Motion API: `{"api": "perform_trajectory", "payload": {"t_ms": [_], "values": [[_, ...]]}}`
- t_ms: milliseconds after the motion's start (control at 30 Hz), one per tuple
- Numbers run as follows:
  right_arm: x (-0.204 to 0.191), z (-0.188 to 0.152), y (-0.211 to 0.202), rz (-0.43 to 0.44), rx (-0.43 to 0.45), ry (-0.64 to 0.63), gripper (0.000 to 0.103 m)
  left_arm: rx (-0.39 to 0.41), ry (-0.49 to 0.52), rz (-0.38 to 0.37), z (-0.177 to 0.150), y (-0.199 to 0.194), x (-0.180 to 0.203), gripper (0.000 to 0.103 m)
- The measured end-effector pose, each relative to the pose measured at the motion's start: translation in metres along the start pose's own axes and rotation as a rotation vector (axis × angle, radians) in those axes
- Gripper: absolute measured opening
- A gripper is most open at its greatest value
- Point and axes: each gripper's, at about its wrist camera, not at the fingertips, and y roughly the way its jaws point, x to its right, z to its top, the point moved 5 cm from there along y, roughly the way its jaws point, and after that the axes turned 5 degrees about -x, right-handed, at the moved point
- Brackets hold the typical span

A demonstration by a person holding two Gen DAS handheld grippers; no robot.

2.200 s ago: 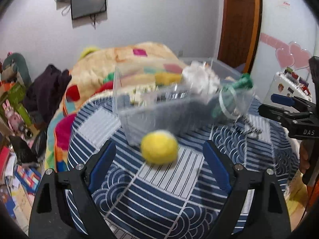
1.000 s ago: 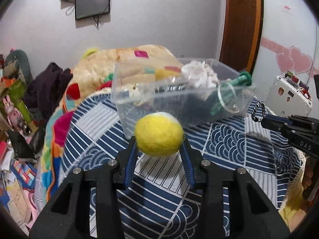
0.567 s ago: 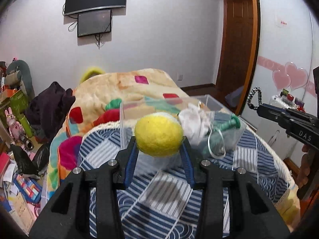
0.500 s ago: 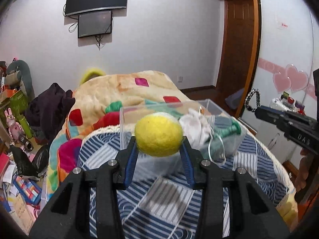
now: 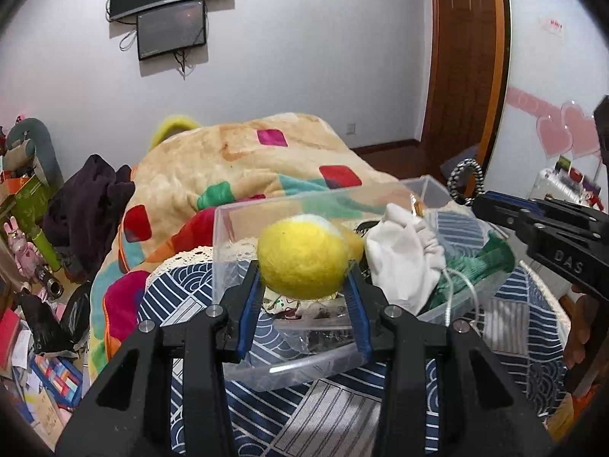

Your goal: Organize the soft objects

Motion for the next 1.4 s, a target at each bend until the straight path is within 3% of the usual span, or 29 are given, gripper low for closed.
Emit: {"api": "perform_trajectory", "payload": {"t_ms": [233, 300, 333, 400, 600, 700, 833, 1100, 1333, 1400], "values": [[0.002, -0.020, 0.024, 0.003, -0.097, 0.034, 0.017, -0.061, -0.021, -0.062, -0.004, 0.021, 0.004, 0.045], [0.002, -0.025, 0.023, -0.005, -0.107, 0.024, 0.017, -0.059, -0.031, -0.069, -0.005, 0.021, 0.004, 0.052], [0.001, -0.027, 0.023, -0.007, -0.113, 0.016, 0.024, -0.057, -0.037, -0.069, -0.006, 0.021, 0.003, 0.056], [0.000, -0.028, 0.021, 0.007, -0.123, 0.000, 0.034, -0.048, -0.054, -0.054, -0.007, 0.019, 0.000, 0.073], [-0.002, -0.032, 0.015, -0.009, -0.145, -0.036, 0.037, -0.033, -0.072, -0.059, -0.015, 0.008, -0.002, 0.074], [-0.002, -0.030, 0.009, -0.002, -0.143, -0.039, 0.046, -0.011, -0.069, -0.055, -0.017, -0.005, -0.001, 0.074], [-0.006, -0.022, -0.012, -0.001, -0.077, -0.048, 0.059, 0.052, -0.056, -0.048, -0.017, -0.035, 0.003, 0.074], [-0.017, -0.001, -0.064, 0.036, 0.067, -0.059, 0.060, 0.213, -0.033, -0.033, -0.008, -0.104, 0.013, 0.074], [-0.029, 0.009, -0.116, 0.073, 0.215, -0.067, 0.073, 0.291, -0.059, -0.052, -0.002, -0.148, 0.014, 0.076], [-0.033, 0.011, -0.131, 0.075, 0.256, -0.076, 0.076, 0.320, -0.062, -0.035, 0.000, -0.158, 0.014, 0.081]]}}
